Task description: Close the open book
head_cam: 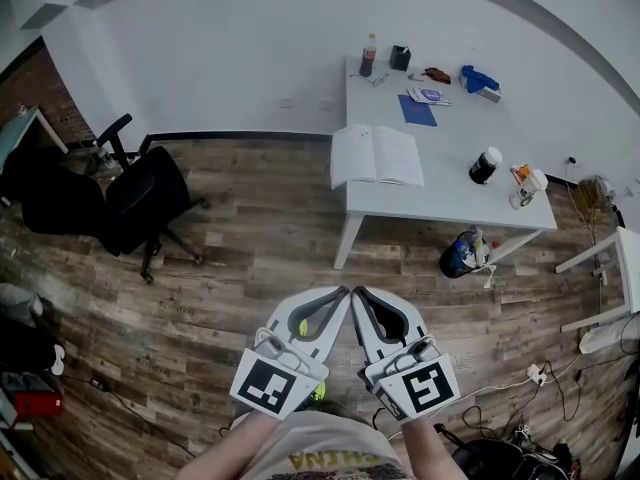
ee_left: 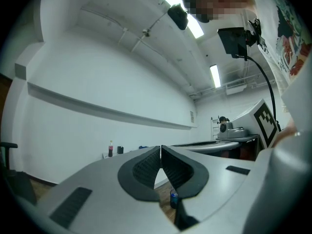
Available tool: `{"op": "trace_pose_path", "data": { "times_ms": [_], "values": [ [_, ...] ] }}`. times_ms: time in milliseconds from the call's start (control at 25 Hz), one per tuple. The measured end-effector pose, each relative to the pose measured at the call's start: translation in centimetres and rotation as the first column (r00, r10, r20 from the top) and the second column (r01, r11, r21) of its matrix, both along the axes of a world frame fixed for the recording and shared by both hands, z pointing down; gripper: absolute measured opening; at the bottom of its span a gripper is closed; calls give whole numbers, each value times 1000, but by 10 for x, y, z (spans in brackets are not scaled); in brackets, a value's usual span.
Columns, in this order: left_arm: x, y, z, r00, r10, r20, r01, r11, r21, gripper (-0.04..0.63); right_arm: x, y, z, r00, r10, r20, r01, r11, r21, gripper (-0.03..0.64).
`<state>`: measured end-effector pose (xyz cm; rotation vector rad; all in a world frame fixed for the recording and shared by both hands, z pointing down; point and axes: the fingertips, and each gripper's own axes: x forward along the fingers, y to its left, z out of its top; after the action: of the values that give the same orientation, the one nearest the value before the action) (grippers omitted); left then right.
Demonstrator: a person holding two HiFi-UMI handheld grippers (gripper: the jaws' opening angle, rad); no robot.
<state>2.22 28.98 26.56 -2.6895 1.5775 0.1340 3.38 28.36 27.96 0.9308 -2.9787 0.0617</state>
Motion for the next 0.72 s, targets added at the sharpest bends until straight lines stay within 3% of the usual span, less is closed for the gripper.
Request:
{"op": "trace_pose_path", "data": {
  "times_ms": [280, 720],
  "values": [
    [-14, -56, 12, 1000, 10, 9, -10, 1000, -7, 18, -14, -55, 11, 1000, 8, -13, -8, 1000, -15, 23],
    [-53, -199, 6, 998, 57, -3, -58, 998, -13, 18, -53, -197, 5, 998, 53, -36, -54, 999, -10, 23]
  ]
}}
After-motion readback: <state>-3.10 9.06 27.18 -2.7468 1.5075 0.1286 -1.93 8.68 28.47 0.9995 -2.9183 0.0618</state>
